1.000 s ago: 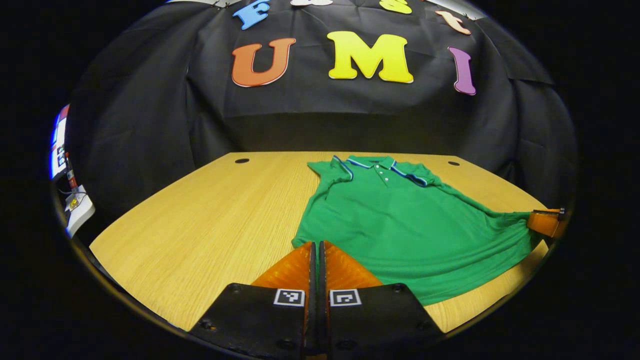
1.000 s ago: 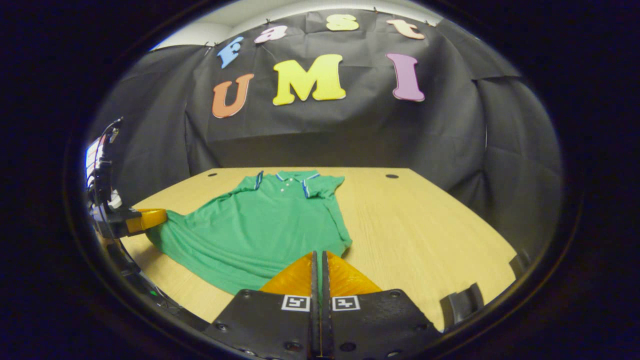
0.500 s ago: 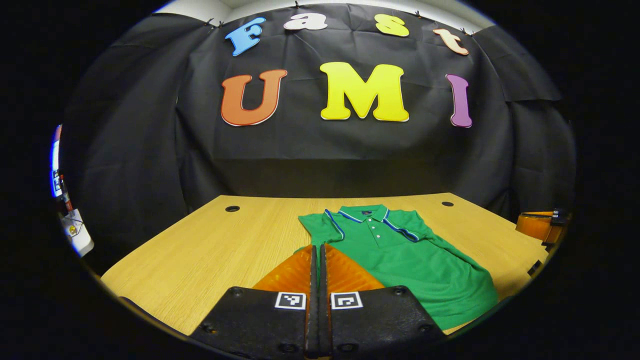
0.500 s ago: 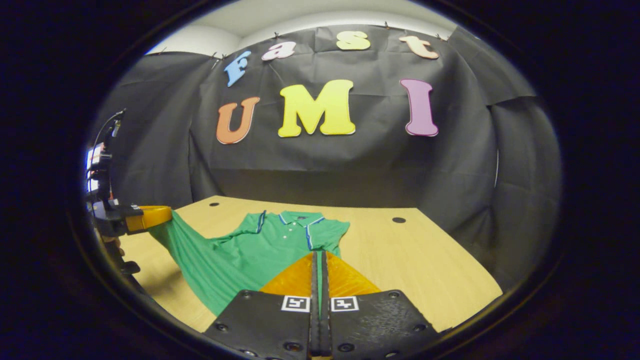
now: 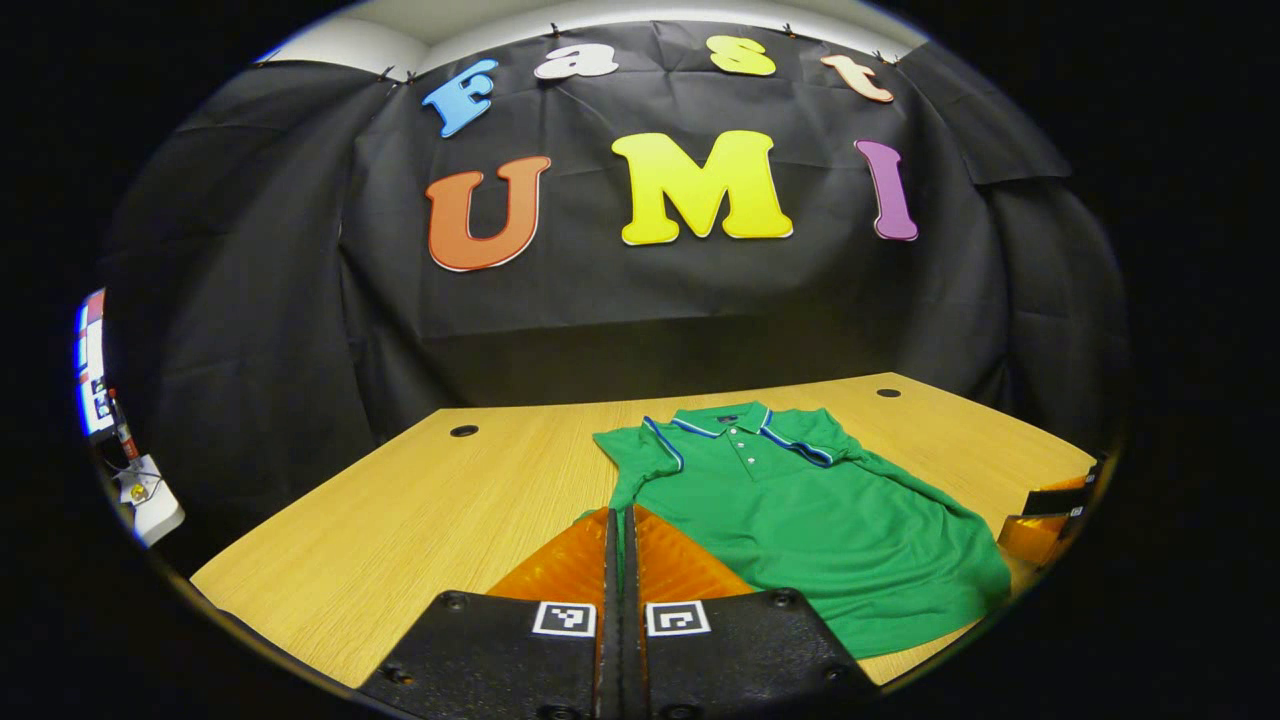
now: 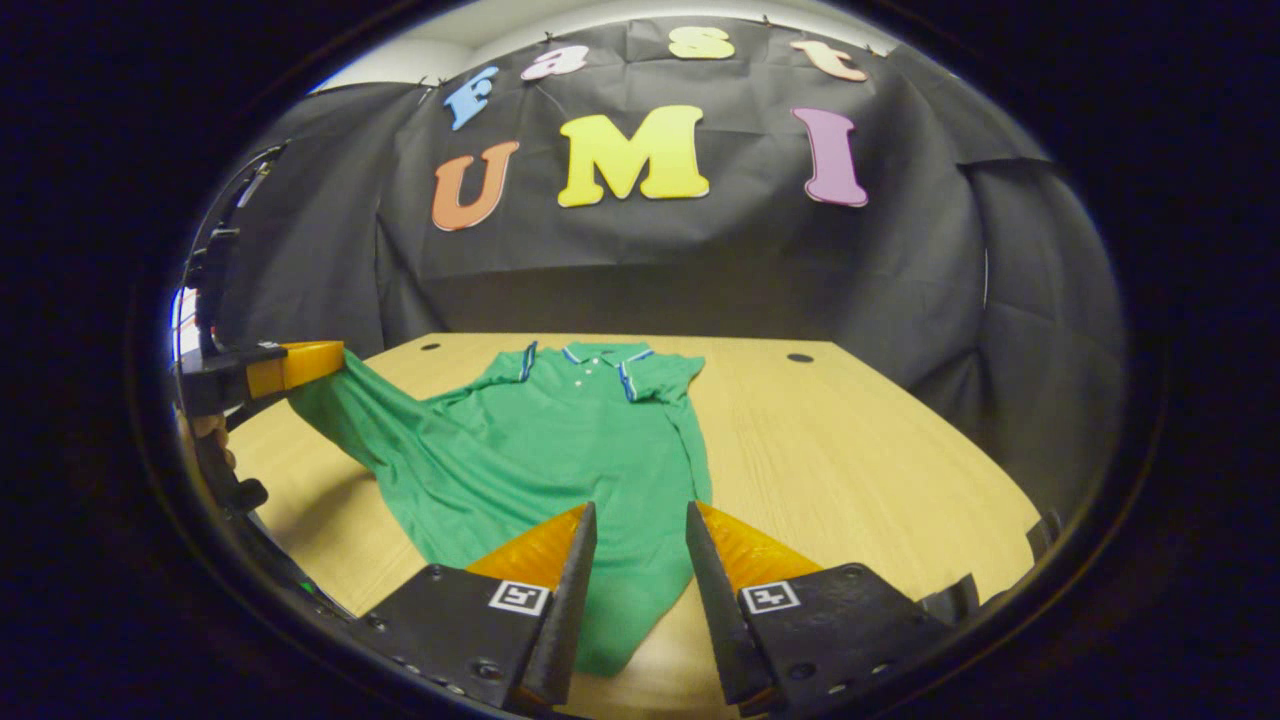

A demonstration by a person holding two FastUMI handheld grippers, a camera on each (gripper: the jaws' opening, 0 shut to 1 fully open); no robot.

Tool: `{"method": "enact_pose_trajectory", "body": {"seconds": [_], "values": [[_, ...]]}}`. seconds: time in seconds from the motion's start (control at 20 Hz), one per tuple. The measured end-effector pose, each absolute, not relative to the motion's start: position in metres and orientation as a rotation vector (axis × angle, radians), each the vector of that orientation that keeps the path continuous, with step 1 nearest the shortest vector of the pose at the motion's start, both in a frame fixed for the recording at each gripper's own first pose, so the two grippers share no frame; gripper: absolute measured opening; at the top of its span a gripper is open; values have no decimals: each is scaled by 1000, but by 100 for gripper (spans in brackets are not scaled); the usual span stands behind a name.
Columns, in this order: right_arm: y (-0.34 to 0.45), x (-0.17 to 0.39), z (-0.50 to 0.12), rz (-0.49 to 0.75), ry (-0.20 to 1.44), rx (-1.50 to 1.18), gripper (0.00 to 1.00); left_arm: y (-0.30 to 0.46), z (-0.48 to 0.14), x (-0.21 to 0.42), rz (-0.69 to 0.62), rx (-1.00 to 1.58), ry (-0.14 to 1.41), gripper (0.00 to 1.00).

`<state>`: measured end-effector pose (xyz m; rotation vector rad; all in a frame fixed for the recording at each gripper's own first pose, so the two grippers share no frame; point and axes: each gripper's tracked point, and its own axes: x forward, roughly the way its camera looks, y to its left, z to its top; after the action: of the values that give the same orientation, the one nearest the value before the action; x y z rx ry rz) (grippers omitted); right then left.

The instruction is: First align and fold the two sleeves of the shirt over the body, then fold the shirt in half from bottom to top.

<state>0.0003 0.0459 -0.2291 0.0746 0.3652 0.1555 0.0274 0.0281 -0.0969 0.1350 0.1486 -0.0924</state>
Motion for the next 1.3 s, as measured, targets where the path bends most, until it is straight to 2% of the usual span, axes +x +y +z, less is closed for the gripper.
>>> {"method": "enact_pose_trajectory", "body": {"seconds": [0.1,0.15,0.25,0.45,0.5,0.65,0.7,0.8,0.85,1.3], "values": [[51,-12,-238,155,385,95,57,33,-101,22,-86,126,155,6],[53,-17,-242,153,399,106,80,35,-102,20,-84,122,158,6],[52,-23,-252,128,424,115,96,36,-104,19,-87,116,160,6],[52,-26,-279,73,520,181,96,38,-109,19,-93,108,168,6],[47,-22,-270,49,486,180,93,39,-111,19,-91,108,170,6],[52,-18,-277,34,514,209,28,43,-115,19,-89,99,178,6],[54,-12,-278,46,492,182,33,43,-116,20,-88,95,180,6],[57,-9,-273,57,493,139,4,44,-120,21,-86,92,187,6],[58,-9,-274,64,497,88,1,44,-121,23,-85,90,188,6],[39,23,-221,72,362,-14,0,43,-108,41,-92,37,175,6]]}}
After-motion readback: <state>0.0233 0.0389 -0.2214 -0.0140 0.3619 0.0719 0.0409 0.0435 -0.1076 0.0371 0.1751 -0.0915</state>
